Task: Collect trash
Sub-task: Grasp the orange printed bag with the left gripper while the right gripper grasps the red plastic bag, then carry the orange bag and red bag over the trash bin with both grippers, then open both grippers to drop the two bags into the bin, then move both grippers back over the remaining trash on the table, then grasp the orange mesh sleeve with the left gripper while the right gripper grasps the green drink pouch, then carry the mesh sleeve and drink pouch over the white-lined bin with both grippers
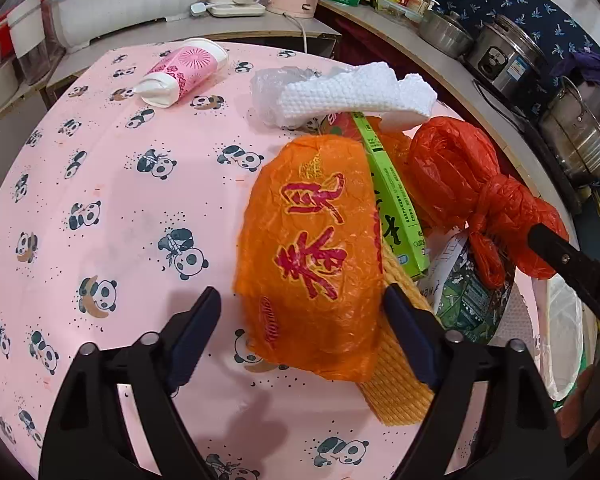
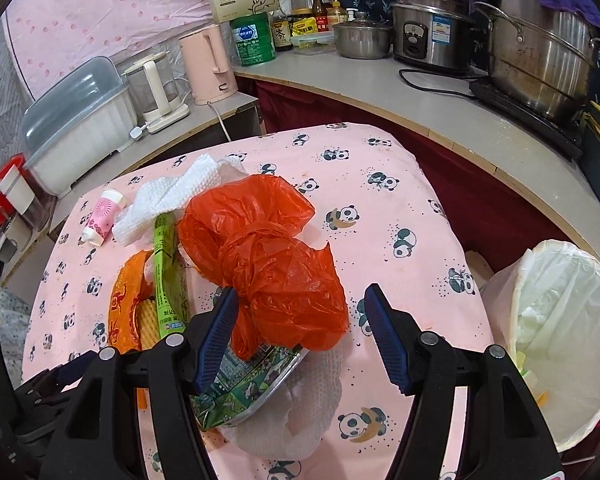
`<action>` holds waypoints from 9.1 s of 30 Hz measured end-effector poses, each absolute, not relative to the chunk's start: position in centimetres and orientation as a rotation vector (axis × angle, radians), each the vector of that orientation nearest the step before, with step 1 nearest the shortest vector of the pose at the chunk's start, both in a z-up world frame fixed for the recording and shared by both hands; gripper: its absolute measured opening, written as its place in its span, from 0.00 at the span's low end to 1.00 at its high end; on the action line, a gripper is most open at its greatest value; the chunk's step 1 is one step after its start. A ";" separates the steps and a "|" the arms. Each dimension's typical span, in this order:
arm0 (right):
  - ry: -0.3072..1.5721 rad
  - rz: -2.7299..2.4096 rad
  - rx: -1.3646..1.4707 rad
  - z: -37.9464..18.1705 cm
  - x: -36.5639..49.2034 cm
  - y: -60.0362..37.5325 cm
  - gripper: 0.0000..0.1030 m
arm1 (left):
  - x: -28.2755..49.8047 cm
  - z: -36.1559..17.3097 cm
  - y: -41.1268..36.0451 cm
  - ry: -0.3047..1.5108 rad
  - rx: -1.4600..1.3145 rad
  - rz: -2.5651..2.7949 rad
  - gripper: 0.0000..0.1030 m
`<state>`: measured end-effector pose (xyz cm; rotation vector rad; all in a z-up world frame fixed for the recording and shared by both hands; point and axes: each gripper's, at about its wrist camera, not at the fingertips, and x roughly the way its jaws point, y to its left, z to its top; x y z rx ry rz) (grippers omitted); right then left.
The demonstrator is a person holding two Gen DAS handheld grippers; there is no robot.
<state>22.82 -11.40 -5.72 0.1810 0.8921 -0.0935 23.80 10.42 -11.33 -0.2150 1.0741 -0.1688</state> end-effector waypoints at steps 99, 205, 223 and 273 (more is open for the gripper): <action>0.602 -0.524 0.503 -0.7 -0.1 -37.6 0.13 | 12.3 -2.6 -21.6 0.902 0.163 -0.714 0.54; 1.009 -0.043 0.258 -10.6 16.4 -10.1 0.36 | 19.7 -12.7 8.9 1.152 -0.260 -0.270 0.25; 0.823 -0.065 0.280 -4.0 12.9 -13.1 0.03 | 16.9 -8.7 6.6 1.062 -0.217 -0.326 0.24; 0.525 -0.440 0.540 1.4 -0.3 -35.5 0.03 | 7.8 -3.7 -20.2 0.943 0.253 -0.752 0.25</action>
